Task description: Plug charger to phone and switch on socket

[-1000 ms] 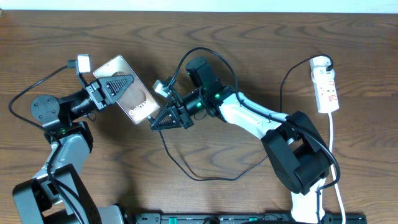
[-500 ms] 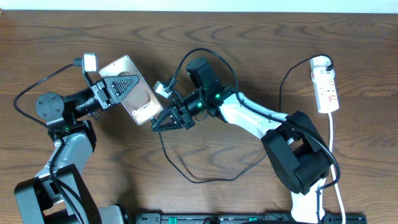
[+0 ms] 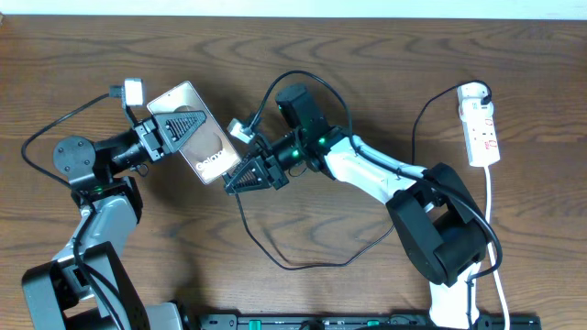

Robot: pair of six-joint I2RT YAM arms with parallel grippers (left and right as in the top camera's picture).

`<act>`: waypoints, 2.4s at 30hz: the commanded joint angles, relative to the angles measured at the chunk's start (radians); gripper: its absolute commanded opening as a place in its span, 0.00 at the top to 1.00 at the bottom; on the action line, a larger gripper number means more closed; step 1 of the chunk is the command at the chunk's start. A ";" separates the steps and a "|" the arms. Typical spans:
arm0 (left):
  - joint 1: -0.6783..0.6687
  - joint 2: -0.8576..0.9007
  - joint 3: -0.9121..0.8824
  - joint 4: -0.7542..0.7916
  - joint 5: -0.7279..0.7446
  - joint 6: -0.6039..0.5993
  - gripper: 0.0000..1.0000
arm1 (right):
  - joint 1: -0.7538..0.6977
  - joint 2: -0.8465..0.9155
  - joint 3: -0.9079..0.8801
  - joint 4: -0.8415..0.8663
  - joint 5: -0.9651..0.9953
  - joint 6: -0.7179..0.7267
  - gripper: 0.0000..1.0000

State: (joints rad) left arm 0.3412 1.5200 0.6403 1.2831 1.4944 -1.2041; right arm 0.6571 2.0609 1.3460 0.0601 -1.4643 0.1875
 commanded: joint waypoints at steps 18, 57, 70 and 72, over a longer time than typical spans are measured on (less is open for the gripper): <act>-0.040 -0.011 0.004 0.005 0.077 -0.005 0.93 | -0.032 0.003 0.013 0.114 0.029 0.078 0.99; 0.112 -0.011 0.002 -0.008 0.077 0.040 0.92 | -0.034 0.003 0.013 0.119 0.020 0.086 0.01; 0.173 -0.011 0.002 -0.123 0.077 0.040 0.93 | -0.124 0.003 0.013 0.115 0.254 0.270 0.01; 0.173 -0.011 0.002 -0.123 0.077 0.040 0.93 | -0.161 0.003 0.013 0.097 0.282 0.303 0.01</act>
State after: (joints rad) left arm 0.5098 1.5204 0.6380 1.1522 1.5661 -1.1736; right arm 0.5461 2.0693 1.3415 0.1741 -1.2369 0.4294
